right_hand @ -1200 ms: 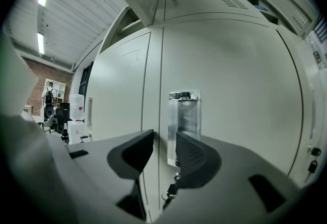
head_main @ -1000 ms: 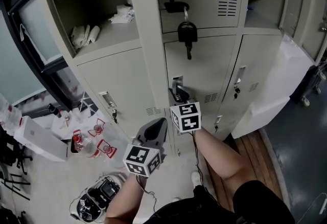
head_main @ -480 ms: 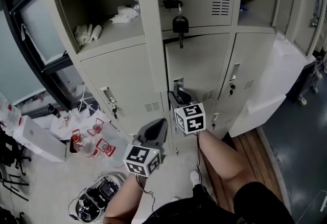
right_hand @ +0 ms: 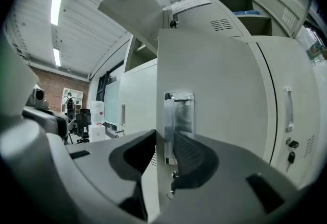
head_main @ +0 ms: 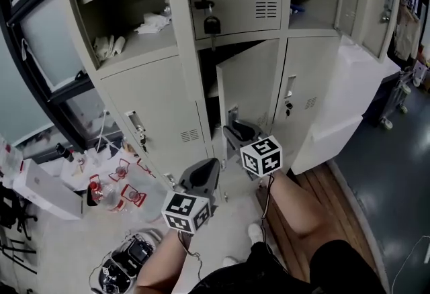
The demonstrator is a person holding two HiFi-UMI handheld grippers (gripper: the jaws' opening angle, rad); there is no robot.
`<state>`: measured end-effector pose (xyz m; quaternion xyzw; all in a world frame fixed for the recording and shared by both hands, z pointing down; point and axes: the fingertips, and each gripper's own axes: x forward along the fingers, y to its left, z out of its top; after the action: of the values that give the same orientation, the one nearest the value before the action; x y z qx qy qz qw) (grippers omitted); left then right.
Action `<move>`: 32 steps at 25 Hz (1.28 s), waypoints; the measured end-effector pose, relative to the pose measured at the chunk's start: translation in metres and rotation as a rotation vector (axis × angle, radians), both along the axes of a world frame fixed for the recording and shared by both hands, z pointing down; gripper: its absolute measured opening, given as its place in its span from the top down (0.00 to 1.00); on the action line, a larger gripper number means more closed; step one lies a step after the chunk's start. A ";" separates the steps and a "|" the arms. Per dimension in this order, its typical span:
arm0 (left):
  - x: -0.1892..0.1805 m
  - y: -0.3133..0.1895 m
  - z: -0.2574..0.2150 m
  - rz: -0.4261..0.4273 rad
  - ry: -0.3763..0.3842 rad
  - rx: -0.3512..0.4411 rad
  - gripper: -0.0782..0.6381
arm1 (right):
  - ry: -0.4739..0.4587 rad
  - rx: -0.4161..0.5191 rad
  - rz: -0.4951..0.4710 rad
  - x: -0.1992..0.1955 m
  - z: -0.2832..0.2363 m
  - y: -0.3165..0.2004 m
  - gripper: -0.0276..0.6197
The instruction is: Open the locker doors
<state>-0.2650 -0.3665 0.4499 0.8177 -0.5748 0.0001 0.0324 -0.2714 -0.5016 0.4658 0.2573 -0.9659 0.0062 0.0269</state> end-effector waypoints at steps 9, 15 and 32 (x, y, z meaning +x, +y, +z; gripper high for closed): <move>0.032 0.016 -0.006 0.024 0.011 0.010 0.89 | 0.000 -0.003 -0.048 0.050 0.000 0.022 0.78; 0.060 0.022 -0.008 0.011 0.015 0.004 0.89 | -0.011 -0.003 -0.080 0.080 -0.001 0.029 0.77; 0.151 0.061 -0.005 -0.071 0.022 0.005 0.89 | -0.020 0.012 0.030 0.174 -0.009 0.036 0.69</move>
<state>-0.1135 -0.3059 0.4448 0.7969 -0.6029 -0.0114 0.0366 -0.0970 -0.4661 0.4570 0.2720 -0.9622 0.0036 0.0155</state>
